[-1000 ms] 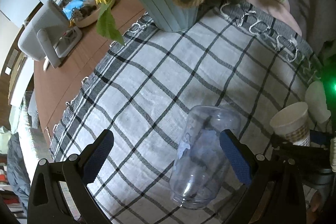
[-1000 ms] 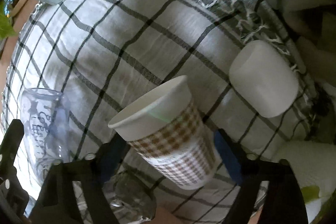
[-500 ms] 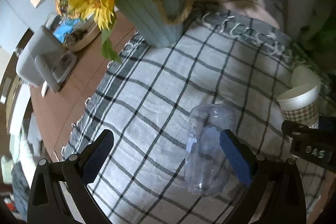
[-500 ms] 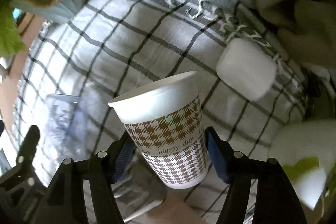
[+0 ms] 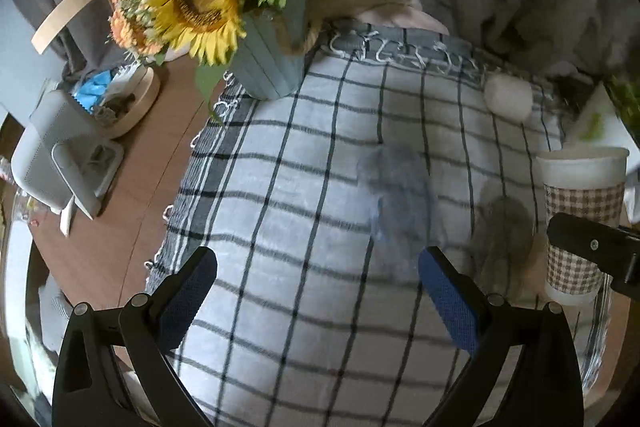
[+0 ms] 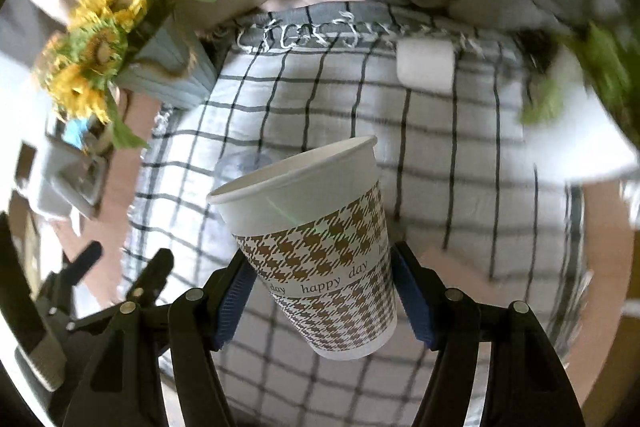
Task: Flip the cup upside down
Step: 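Lift the paper cup with the right gripper and rotate it over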
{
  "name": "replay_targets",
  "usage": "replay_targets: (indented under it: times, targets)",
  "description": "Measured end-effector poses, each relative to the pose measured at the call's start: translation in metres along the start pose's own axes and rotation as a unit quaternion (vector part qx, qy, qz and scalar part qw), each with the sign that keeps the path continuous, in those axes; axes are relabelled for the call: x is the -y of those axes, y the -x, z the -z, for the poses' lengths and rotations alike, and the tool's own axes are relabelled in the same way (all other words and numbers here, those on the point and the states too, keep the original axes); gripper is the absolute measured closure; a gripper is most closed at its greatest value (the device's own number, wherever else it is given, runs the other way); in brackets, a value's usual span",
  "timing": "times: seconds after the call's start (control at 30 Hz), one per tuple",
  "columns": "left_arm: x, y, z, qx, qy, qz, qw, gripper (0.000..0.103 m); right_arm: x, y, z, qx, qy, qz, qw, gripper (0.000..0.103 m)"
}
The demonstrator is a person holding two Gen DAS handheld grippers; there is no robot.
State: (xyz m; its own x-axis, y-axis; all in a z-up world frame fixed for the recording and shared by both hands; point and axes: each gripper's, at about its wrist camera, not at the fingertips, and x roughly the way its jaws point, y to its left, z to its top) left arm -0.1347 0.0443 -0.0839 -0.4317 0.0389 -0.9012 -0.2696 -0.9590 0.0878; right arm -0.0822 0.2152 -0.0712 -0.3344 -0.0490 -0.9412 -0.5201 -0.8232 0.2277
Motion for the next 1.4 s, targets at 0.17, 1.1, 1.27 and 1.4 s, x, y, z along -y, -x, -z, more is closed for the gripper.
replay_targets:
  times: [0.17,1.1,1.27,1.4]
  targets:
    - [-0.017,0.009,0.026,0.010,-0.025,0.018,0.9995,0.000,-0.009,-0.006,0.043,0.002,-0.054,-0.023,0.998,0.036]
    - [-0.070,-0.018,0.088,-0.047,-0.087,0.029,0.9947,0.000,-0.029,-0.114,0.151,-0.098,-0.269,-0.071,0.955,0.035]
    - [-0.069,-0.016,0.091,-0.047,-0.083,0.035,0.9948,0.000,-0.029,-0.115,0.149,-0.100,-0.264,-0.071,0.957,0.032]
    - [-0.068,-0.003,0.095,-0.035,-0.078,0.060,0.9945,0.000,-0.029,-0.106,0.153,-0.100,-0.256,-0.077,0.958,0.026]
